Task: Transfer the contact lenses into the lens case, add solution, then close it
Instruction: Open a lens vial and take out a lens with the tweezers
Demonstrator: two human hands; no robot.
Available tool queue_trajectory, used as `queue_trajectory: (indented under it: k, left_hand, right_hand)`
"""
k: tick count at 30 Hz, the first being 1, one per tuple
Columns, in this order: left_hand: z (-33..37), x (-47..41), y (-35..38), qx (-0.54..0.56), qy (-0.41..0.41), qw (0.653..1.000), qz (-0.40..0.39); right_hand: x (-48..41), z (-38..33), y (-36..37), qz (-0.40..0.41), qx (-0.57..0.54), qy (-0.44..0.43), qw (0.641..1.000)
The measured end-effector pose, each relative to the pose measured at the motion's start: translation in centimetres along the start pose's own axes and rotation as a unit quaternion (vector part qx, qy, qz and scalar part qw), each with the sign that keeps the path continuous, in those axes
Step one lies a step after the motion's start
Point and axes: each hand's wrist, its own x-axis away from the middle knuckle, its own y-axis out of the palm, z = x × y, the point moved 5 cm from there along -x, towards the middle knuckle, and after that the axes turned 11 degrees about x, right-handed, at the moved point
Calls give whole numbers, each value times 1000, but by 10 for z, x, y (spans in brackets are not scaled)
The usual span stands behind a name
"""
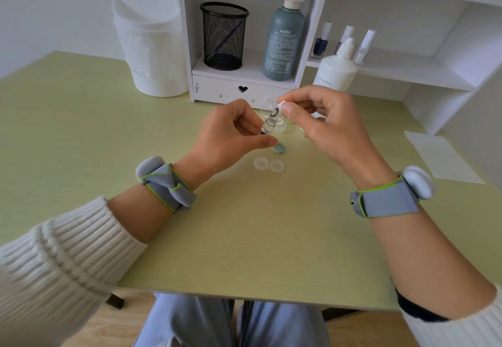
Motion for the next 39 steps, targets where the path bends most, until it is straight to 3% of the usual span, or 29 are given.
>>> queue_trajectory:
  k: [15,39]
  left_hand:
    - [-14,-12,-27,-17,-46,998,29]
    - [-37,-19,-39,-93,-108,989,42]
  right_hand:
    - [-2,4,-2,16,-75,32,997]
    - [-2,7,-2,20,-82,53,995]
